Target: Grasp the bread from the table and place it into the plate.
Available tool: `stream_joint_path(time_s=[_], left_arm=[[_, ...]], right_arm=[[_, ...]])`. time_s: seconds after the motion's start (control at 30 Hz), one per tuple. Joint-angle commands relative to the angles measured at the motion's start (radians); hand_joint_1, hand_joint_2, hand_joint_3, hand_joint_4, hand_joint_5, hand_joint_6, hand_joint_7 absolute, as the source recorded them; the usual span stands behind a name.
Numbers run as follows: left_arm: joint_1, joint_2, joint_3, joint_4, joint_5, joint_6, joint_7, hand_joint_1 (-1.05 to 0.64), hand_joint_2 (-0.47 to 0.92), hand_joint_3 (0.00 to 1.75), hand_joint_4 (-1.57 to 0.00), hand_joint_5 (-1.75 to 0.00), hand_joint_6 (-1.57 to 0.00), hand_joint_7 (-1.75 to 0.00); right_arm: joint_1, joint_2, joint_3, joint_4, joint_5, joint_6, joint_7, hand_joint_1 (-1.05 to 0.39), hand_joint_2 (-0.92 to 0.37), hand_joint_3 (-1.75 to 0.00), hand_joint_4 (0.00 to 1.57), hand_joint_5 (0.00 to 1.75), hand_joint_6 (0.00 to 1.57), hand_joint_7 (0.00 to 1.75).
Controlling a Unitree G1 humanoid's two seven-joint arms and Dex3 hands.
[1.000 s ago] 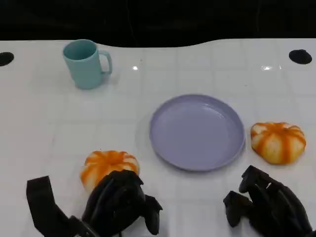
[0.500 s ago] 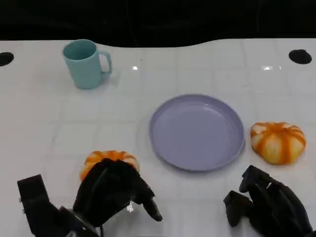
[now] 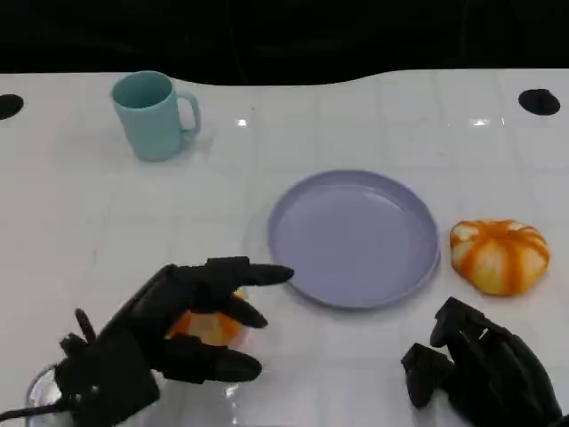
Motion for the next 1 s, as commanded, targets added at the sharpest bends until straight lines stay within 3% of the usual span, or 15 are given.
stream_joint_path(time_s=[0.03,0.2,0.33,0.37,0.47,1.0], left_arm=[[0.0,0.098,-0.041,-0.075,0.259,-0.016,0.201,-1.05,0.92,0.27,-0.01,-1.58,-0.01,-0.9],[-0.013,0.154,-0.088,-0.128,0.433,0.025,0.354,-1.05,0.92,0.37,0.0,-1.49,0.0,-0.71],[-0.018,0.188,-0.123,-0.185,0.535,0.086,0.409,-1.05,0.92,0.4,0.0,-1.35,0.0,-0.4],[-0.019,0.199,-0.133,-0.203,0.564,0.112,0.406,-1.05,0.92,0.41,0.0,-1.28,0.0,-0.24],[-0.024,0.221,-0.165,-0.249,0.627,0.202,0.362,-1.05,0.92,0.4,0.0,-1.19,-0.01,-0.04],[-0.145,0.233,-0.355,-0.14,0.794,0.458,0.349,-1.05,0.92,0.26,0.0,-1.32,0.0,-0.05]], right_arm=[[0.001,-0.007,-0.003,0.001,0.003,-0.012,-0.004,-0.57,-0.92,-0.23,0.77,1.71,0.67,1.46],[-0.004,-0.009,-0.005,0.009,0.005,-0.016,0.0,-0.56,-0.92,-0.23,0.77,1.71,0.67,1.46],[-0.008,-0.012,-0.005,0.016,0.005,-0.02,0.006,-0.56,-0.92,-0.24,0.77,1.71,0.66,1.46],[-0.008,-0.012,-0.004,0.016,0.002,-0.022,0.003,-0.56,-0.92,-0.24,0.77,1.71,0.66,1.46],[-0.009,-0.012,-0.004,0.019,0.0,-0.031,0.004,-0.56,-0.92,-0.25,0.77,1.71,0.66,1.46],[-0.006,-0.014,-0.007,0.014,0.007,-0.019,0.007,-0.56,-0.92,-0.23,0.77,1.72,0.67,1.45]])
